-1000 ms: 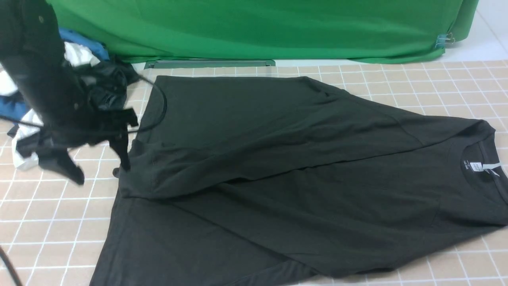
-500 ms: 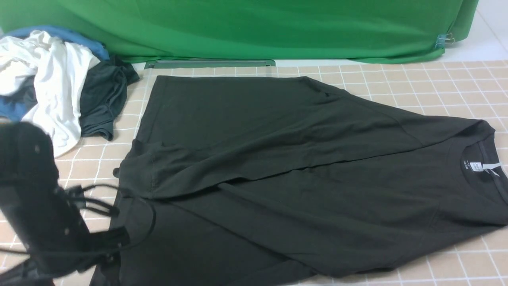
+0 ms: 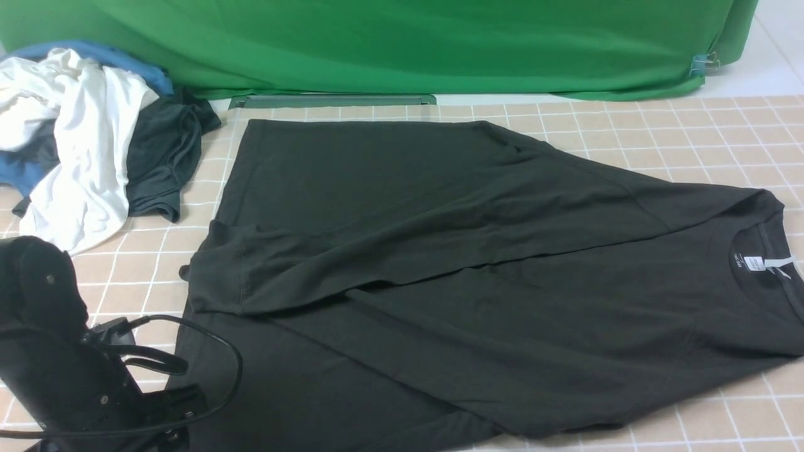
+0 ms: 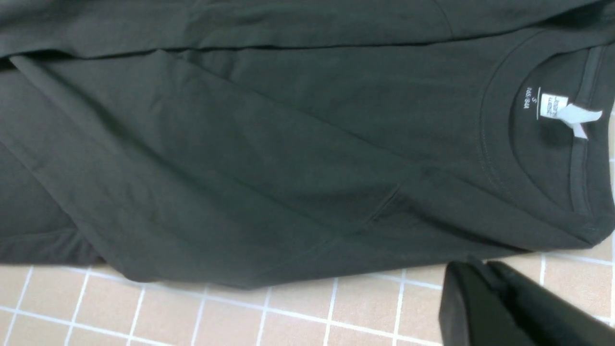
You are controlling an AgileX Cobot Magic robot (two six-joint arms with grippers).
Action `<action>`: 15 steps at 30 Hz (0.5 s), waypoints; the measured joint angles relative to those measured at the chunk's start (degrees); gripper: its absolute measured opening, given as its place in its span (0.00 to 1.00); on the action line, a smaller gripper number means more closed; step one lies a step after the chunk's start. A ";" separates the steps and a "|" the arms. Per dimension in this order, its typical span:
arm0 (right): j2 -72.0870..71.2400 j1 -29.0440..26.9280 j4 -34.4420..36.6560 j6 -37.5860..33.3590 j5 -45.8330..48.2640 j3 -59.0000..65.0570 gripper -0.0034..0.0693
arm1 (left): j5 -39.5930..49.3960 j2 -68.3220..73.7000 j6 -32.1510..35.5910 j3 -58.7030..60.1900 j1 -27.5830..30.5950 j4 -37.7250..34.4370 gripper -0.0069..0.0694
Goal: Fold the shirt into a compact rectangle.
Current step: 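Grasp the near edge of the shirt at its hem and shoulder corners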
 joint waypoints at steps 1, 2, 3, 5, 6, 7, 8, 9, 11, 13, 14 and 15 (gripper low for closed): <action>0.15 0.00 0.00 0.08 0.00 0.00 0.10 | 0.00 0.00 1.03 0.05 0.00 -0.25 0.63; 0.23 0.00 0.00 -0.03 0.00 0.00 0.10 | 0.05 0.00 1.33 0.05 0.00 -0.43 0.62; 0.30 0.00 0.00 -0.03 0.00 0.00 0.10 | -0.28 0.00 2.35 0.05 0.00 -1.47 0.53; 0.36 0.00 0.00 0.08 0.11 0.00 0.10 | -0.92 0.00 3.41 0.05 0.00 -3.44 0.39; 0.36 0.00 0.06 0.30 0.39 0.00 0.10 | -0.92 0.00 3.95 0.05 0.00 -3.44 0.32; 0.41 0.09 0.06 0.31 0.52 0.00 0.10 | -0.98 0.00 4.15 0.05 0.00 -3.39 0.27; 0.55 1.00 0.13 0.31 0.91 0.00 0.10 | -1.15 0.00 4.61 0.11 0.00 -3.39 0.19; 0.95 1.94 0.37 0.24 1.21 0.00 0.10 | -1.15 0.00 5.14 0.11 0.04 -3.39 0.16; 2.31 5.37 0.59 0.16 1.78 0.00 0.10 | -1.10 -0.05 5.94 0.05 0.04 -3.44 0.13; 4.37 9.23 0.63 -0.06 2.25 -0.02 0.11 | -1.41 -0.34 6.75 0.00 0.04 -3.99 0.13; 5.82 11.43 0.63 -0.30 2.47 -0.02 0.11 | -2.18 -0.73 7.01 0.00 0.04 -4.94 0.13; 7.72 13.90 0.66 -0.59 2.66 -0.02 0.12 | -3.42 -1.22 7.12 0.00 -0.01 -5.80 0.13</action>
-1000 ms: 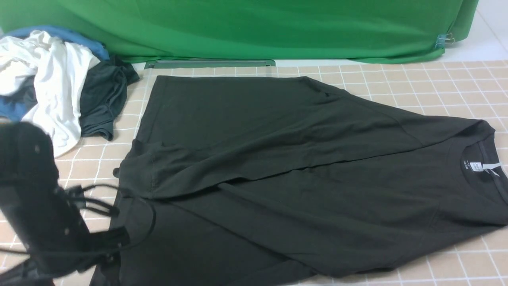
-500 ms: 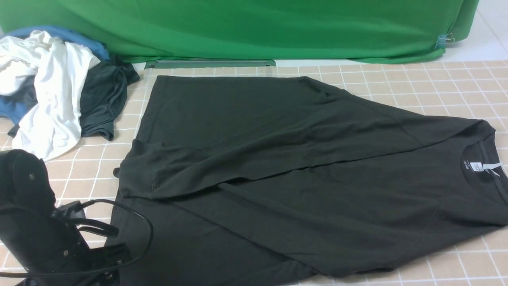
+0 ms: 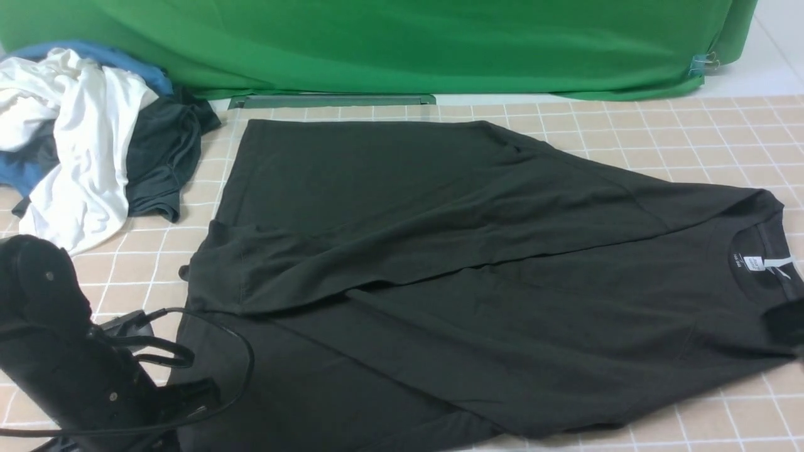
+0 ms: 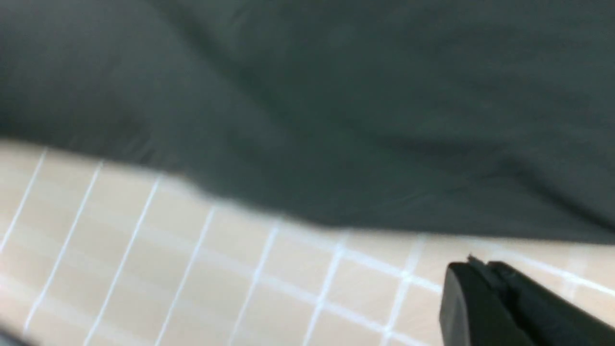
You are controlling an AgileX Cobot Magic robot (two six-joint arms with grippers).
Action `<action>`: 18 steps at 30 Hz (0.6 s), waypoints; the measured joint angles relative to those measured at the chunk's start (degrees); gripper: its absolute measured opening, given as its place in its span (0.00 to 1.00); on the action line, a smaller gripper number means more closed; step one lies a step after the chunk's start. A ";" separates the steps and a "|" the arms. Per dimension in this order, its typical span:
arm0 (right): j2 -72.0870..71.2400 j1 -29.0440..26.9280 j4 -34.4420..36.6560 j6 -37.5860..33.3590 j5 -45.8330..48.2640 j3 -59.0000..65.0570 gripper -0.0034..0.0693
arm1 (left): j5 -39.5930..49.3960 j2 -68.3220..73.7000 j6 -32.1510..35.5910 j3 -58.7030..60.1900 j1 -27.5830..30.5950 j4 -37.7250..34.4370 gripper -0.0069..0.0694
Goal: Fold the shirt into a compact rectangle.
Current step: 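Grasp the near edge of the shirt at its hem and shoulder corners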
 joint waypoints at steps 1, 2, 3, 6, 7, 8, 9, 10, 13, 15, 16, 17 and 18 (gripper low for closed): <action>0.00 0.38 0.00 0.00 -0.01 0.00 0.12 | -0.50 -0.21 0.05 0.00 0.00 -0.13 0.13; 2.56 2.84 0.05 -0.23 0.18 0.00 0.13 | -1.66 -1.26 0.06 -0.19 -0.06 -0.38 0.13; 4.18 4.39 0.05 -0.37 0.53 0.00 0.13 | -2.09 -2.83 0.06 -0.47 -0.06 -0.29 0.13; 8.48 7.81 0.05 -0.61 0.91 0.00 0.20 | -2.25 -6.03 0.11 -0.91 -0.06 0.42 0.13; 10.14 8.92 0.05 -0.61 0.91 0.00 0.25 | -2.25 -7.29 0.11 -0.97 -0.06 0.60 0.13; 11.77 9.86 0.05 -0.66 0.82 0.00 0.31 | -2.15 -8.44 0.17 -0.98 -0.06 0.88 0.13; 13.05 10.70 0.05 -0.66 0.78 0.00 0.36 | -1.83 -9.41 0.25 -0.98 -0.06 1.02 0.13; 14.61 11.35 0.05 -0.66 0.65 0.00 0.43 | -1.42 -10.17 0.30 -0.98 -0.06 1.17 0.13; 19.03 12.37 0.05 -0.84 0.50 -0.05 0.62 | -0.44 -11.48 0.30 -0.98 -0.06 1.85 0.13; 20.80 12.51 0.05 -0.84 0.44 -0.05 0.68 | 0.11 -11.73 0.30 -0.98 -0.06 1.96 0.13; 21.51 12.57 0.05 -0.84 0.44 -0.05 0.70 | 0.11 -11.73 0.30 -0.98 -0.06 1.96 0.13; 22.00 12.57 0.05 -0.84 0.44 -0.05 0.72 | 0.11 -11.77 0.30 -0.80 -0.06 1.96 0.13; 22.29 12.57 0.05 -0.84 0.39 -0.05 0.72 | -0.18 -11.77 0.30 -0.39 -0.06 2.03 0.13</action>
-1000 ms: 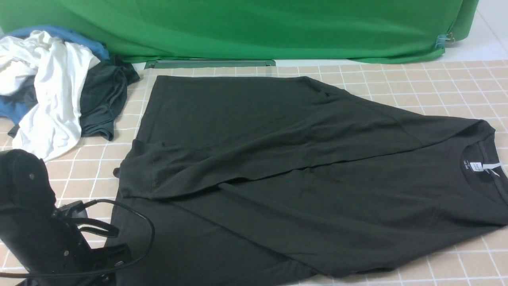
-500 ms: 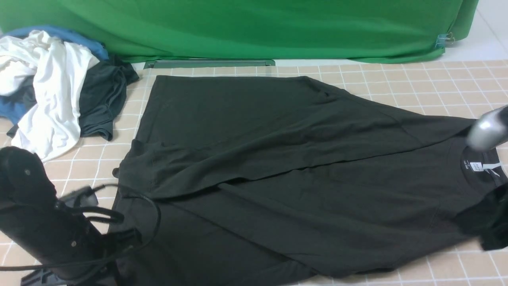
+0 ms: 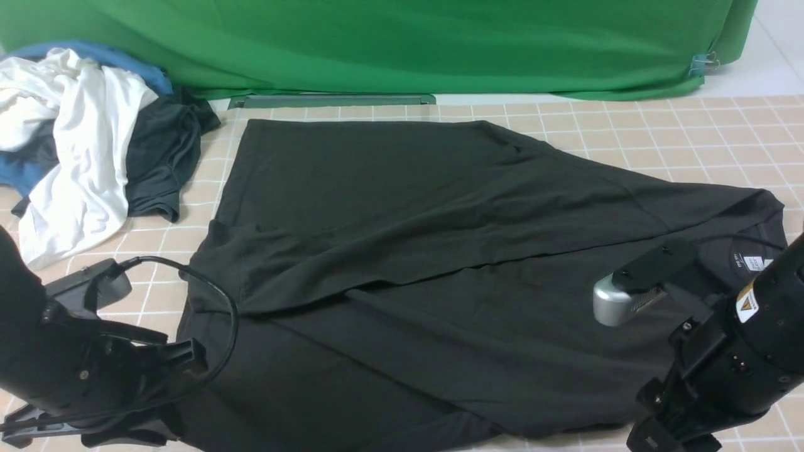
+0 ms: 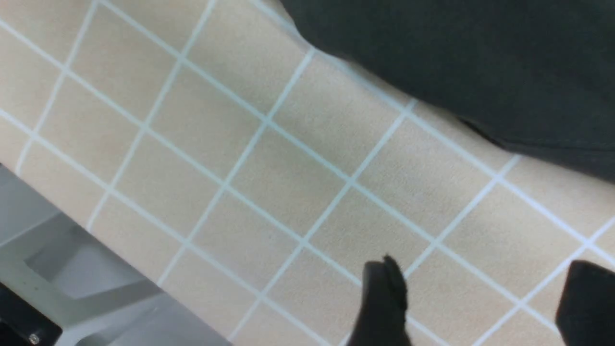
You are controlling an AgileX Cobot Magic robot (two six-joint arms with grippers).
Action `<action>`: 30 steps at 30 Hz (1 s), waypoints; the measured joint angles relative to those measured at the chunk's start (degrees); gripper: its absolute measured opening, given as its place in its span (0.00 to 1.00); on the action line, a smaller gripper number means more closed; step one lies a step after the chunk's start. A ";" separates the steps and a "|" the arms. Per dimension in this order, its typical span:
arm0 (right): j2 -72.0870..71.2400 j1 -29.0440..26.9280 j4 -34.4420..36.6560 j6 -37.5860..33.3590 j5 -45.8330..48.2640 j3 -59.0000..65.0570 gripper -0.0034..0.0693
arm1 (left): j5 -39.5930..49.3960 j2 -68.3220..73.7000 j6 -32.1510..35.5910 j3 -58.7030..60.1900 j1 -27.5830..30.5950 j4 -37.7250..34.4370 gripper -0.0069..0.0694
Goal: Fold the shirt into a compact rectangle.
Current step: 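Grasp the near edge of the shirt at its hem and shoulder corners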
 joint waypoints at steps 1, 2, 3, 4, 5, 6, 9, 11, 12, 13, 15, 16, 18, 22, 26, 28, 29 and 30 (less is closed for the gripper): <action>0.22 0.00 0.00 0.00 0.00 0.00 0.73 | -0.54 0.00 -0.05 0.72 0.00 0.17 0.13; 0.22 0.00 0.00 0.00 0.00 0.00 0.73 | -0.74 0.00 -0.12 1.09 0.00 0.14 0.13; 0.22 0.00 0.00 0.00 -0.13 0.00 0.73 | -0.91 0.00 -0.76 2.71 0.00 0.70 0.13; 0.22 0.00 0.00 0.00 -0.27 0.00 0.73 | -0.91 0.00 -0.89 3.39 0.00 0.84 0.13; 0.22 0.00 0.00 0.00 -0.32 0.00 0.73 | -0.84 -0.02 -0.89 3.96 0.00 0.86 0.13; 0.22 0.00 0.00 0.00 -0.46 0.00 0.73 | -0.80 -0.02 -0.94 4.37 0.00 0.86 0.13; 0.22 0.00 0.00 0.00 -1.05 0.00 0.73 | -0.42 -0.02 -1.35 4.06 0.00 1.02 0.13; 0.22 0.00 0.00 0.00 -1.45 0.00 0.73 | 0.92 -0.02 -2.69 3.24 0.00 1.16 0.14; 0.22 0.00 0.00 0.00 -1.58 0.00 0.73 | 2.02 -0.02 -3.56 2.72 0.00 1.36 0.15; 0.22 0.00 0.00 0.00 -1.75 0.00 0.73 | 3.09 -0.02 -4.17 2.33 0.00 1.82 0.16; 0.22 0.00 0.00 0.00 -1.97 0.00 0.73 | 4.90 -0.02 -5.67 2.09 0.00 3.98 0.22; 0.22 0.00 0.00 0.00 -1.97 0.00 0.73 | 5.31 -0.02 -6.49 2.09 0.00 4.91 0.25; 0.22 0.00 0.00 0.00 -1.97 0.00 0.73 | 5.54 -0.02 -7.60 2.09 0.00 6.00 0.30; 0.22 0.00 0.00 0.00 -1.97 0.00 0.73 | 4.22 -0.02 -9.77 2.09 0.00 6.70 0.53; 0.22 0.00 0.00 0.00 -2.10 0.00 0.73 | -0.34 -0.02 -9.96 3.24 0.00 6.58 0.70; 0.22 0.00 0.00 0.00 -2.22 0.00 0.73 | -4.56 0.49 -9.96 4.86 0.00 6.41 0.76; 0.22 0.00 0.00 0.00 -2.27 0.00 0.73 | -6.27 1.02 -9.96 5.74 0.00 6.31 0.78; 0.22 0.00 0.00 0.00 -2.28 0.00 0.73 | -6.82 1.25 -9.96 6.20 0.00 6.17 0.79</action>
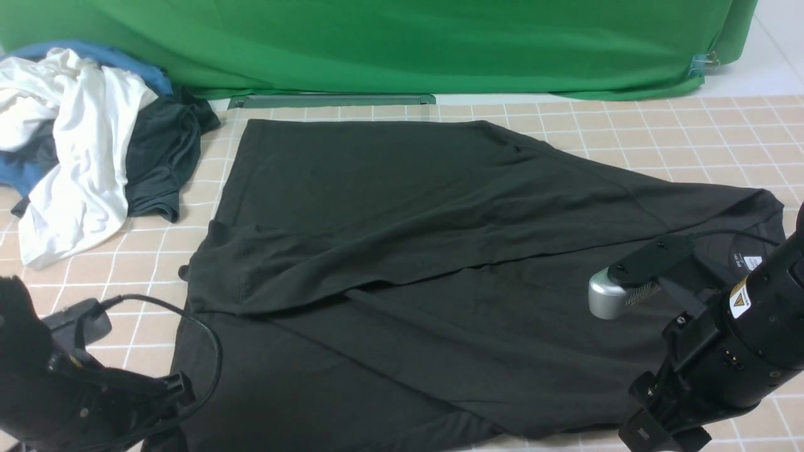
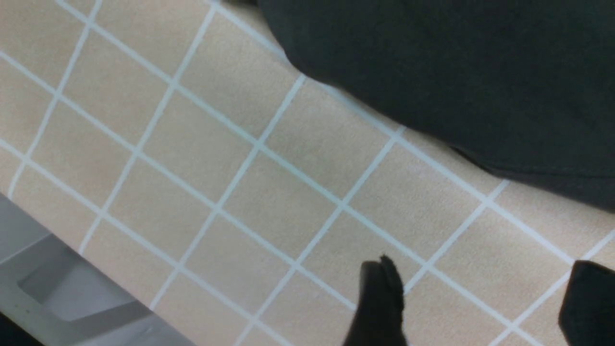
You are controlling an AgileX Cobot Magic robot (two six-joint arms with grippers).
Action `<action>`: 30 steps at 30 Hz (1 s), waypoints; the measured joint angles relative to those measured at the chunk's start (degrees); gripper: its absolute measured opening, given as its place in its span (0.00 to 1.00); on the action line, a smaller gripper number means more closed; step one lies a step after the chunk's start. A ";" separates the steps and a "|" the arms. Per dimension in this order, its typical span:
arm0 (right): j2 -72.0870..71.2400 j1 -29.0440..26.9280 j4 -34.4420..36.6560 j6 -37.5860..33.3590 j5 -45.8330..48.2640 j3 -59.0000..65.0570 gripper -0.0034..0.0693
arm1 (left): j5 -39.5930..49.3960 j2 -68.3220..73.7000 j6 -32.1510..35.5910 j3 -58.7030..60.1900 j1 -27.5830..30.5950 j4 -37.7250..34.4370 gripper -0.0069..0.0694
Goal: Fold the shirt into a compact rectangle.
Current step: 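Grasp the near edge of the shirt at its hem and shoulder corners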
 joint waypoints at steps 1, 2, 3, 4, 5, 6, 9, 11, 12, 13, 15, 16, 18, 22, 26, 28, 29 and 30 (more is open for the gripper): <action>0.00 0.00 0.00 0.00 -0.13 0.00 0.73 | -1.34 1.03 0.00 0.64 0.00 -0.36 0.81; 0.00 0.00 0.00 0.00 -0.18 0.00 0.73 | -1.73 1.90 0.00 0.77 0.00 -0.66 0.81; 0.00 0.00 0.00 0.00 -0.33 0.00 0.73 | -1.73 2.34 0.00 0.77 0.00 -0.96 0.81; 0.00 0.00 0.00 0.00 -0.40 0.00 0.73 | -1.60 2.73 -0.05 0.65 0.00 -1.14 0.81; 0.00 0.00 0.00 0.00 -0.59 0.00 0.73 | -1.49 3.15 -0.05 0.53 0.00 -1.34 0.80; 0.00 0.00 0.00 0.00 -0.59 0.00 0.73 | -1.42 3.22 -0.05 0.53 0.00 -1.40 0.80; 0.00 0.00 0.00 0.00 -0.71 0.00 0.73 | -1.36 3.60 0.20 0.49 0.06 -1.45 0.73; 0.00 0.00 0.00 0.00 -0.71 0.00 0.73 | -1.36 3.65 0.25 0.49 0.10 -1.24 0.67; 0.00 0.00 0.00 0.00 -0.71 0.00 0.73 | -1.42 3.65 0.25 0.49 0.10 -1.10 0.63; 0.00 0.00 0.00 0.00 -0.71 0.00 0.73 | -1.42 3.65 0.25 0.49 0.10 -0.96 0.59; 0.00 0.00 0.00 0.00 -0.71 0.00 0.73 | -1.47 3.83 0.25 0.49 0.12 -0.48 0.50; 0.00 0.00 0.00 0.00 -0.71 0.00 0.73 | -1.72 3.82 0.25 0.49 0.17 -0.36 0.46; 0.00 0.00 0.00 0.00 -0.77 0.00 0.73 | -2.37 3.87 0.33 0.49 0.17 -1.00 0.35; 0.00 0.00 0.00 0.00 -0.77 0.00 0.73 | -2.79 3.91 0.63 0.49 0.17 -1.79 0.17; 0.00 0.00 0.00 0.00 -0.77 0.00 0.73 | -1.92 3.97 1.06 -0.28 0.17 -1.87 0.12; 0.00 0.00 0.00 0.00 -0.77 0.00 0.73 | -1.20 4.02 1.08 -0.82 0.17 -2.14 0.11; 0.00 0.00 0.00 0.00 -0.77 0.00 0.73 | -0.75 4.02 1.08 -1.15 0.10 -2.68 0.11; 0.00 0.00 0.00 0.00 -0.77 0.00 0.73 | -0.45 4.02 1.13 -1.43 0.10 -3.05 0.11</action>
